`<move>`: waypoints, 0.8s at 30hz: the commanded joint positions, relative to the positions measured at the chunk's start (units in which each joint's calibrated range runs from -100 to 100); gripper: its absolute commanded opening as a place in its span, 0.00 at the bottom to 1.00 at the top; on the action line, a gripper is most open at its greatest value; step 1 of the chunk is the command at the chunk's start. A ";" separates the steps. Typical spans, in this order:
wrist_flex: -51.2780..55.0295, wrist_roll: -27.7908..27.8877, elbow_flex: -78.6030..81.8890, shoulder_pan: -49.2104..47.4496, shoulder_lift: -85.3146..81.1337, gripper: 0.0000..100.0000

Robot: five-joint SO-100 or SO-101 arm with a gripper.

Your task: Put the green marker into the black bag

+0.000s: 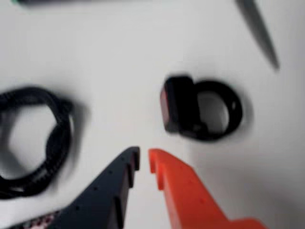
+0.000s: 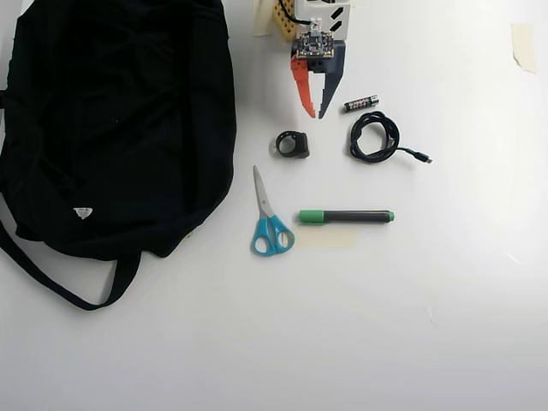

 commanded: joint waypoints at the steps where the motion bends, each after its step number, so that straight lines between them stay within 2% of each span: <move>1: -1.29 -0.19 -15.54 -0.42 12.03 0.02; 11: -1.29 -0.14 -37.83 -0.42 31.78 0.02; 24: -1.29 0.33 -56.24 -0.42 46.80 0.02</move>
